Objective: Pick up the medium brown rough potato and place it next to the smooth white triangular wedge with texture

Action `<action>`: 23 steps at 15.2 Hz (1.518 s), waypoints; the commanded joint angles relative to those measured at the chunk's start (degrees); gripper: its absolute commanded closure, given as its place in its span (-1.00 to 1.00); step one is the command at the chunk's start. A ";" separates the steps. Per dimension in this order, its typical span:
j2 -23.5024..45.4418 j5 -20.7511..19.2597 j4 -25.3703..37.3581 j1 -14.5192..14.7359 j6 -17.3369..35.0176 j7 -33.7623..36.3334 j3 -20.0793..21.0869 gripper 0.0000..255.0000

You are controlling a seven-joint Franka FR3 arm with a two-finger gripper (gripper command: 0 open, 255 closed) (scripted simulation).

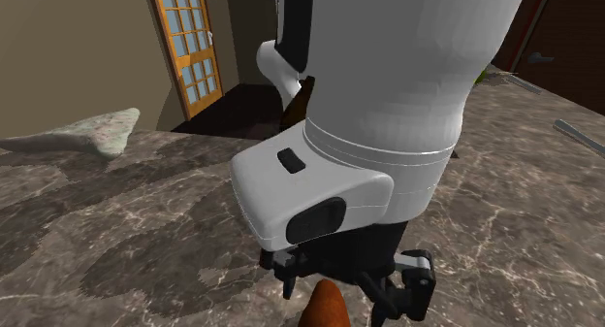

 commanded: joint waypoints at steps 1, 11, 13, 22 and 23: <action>0.94 -0.36 -0.22 0.04 1.15 0.25 -0.14 -1.00; 2.96 -1.20 -1.20 0.11 4.06 0.79 -0.50 -1.00; 2.95 -1.20 -1.19 0.11 4.05 0.79 -0.50 -1.00; 2.94 -1.20 -1.20 0.11 4.05 0.79 -0.49 1.00; 2.96 -1.20 -1.20 0.11 4.06 0.79 -0.50 1.00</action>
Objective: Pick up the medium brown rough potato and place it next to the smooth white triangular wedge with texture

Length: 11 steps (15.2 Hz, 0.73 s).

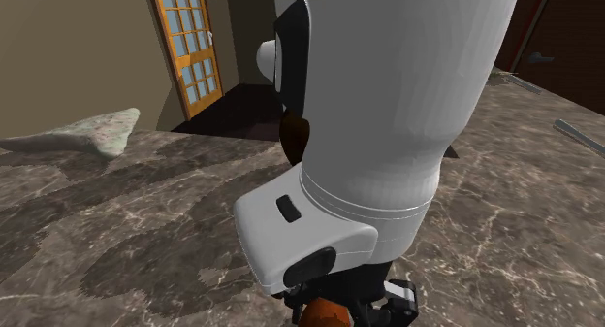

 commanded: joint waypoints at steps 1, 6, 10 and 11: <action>-0.43 0.19 0.21 -0.05 -0.63 -0.17 0.07 1.00; -2.45 1.08 1.54 -0.23 -3.89 -0.95 0.37 1.00; -3.89 1.72 2.83 -0.34 -6.55 -1.52 0.56 1.00; -4.23 1.87 3.18 -0.36 -7.22 -1.65 0.59 1.00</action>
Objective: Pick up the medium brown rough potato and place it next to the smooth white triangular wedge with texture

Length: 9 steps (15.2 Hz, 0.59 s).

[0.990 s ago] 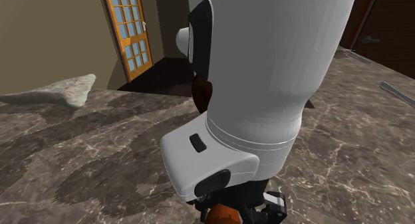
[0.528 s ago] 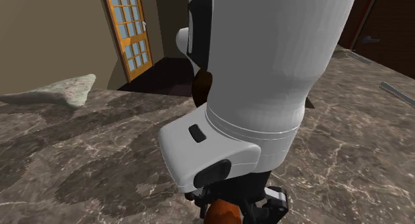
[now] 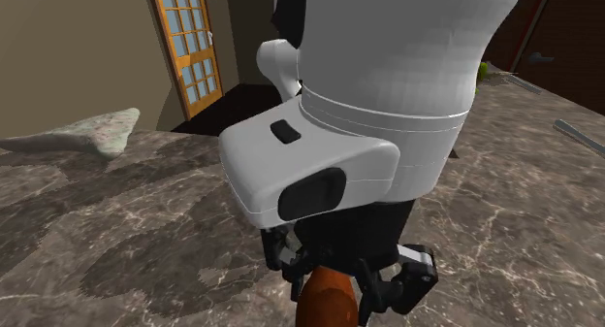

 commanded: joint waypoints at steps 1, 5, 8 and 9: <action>-0.72 0.31 0.60 -0.07 -1.31 -0.30 0.07 1.00; -1.92 0.84 2.21 -0.13 -4.05 -0.80 0.20 1.00; -2.70 1.18 3.55 -0.16 -6.13 -1.15 0.28 1.00; -2.94 1.29 4.02 -0.17 -6.83 -1.25 0.30 1.00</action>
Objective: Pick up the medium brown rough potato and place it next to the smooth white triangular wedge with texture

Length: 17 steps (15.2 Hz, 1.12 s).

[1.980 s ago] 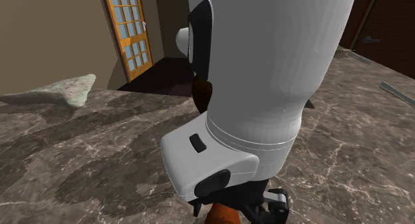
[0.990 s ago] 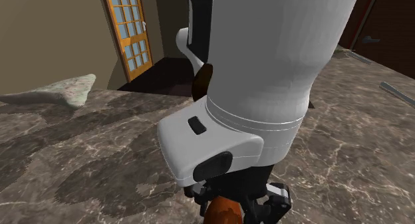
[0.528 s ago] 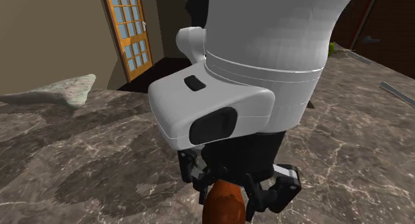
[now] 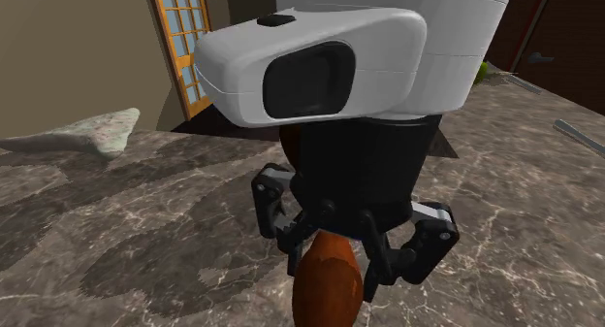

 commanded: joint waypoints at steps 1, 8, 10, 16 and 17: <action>-0.60 0.22 0.82 0.07 -1.43 -0.06 0.11 1.00; -5.53 1.66 -2.09 -1.16 -3.12 -2.42 -0.37 1.00; -9.45 2.63 -6.94 -2.24 -1.93 -4.46 -1.09 1.00; -20.56 4.78 -19.67 -4.73 0.31 -11.01 -4.23 1.00; -22.33 4.97 -21.55 -5.08 0.50 -12.13 -4.89 1.00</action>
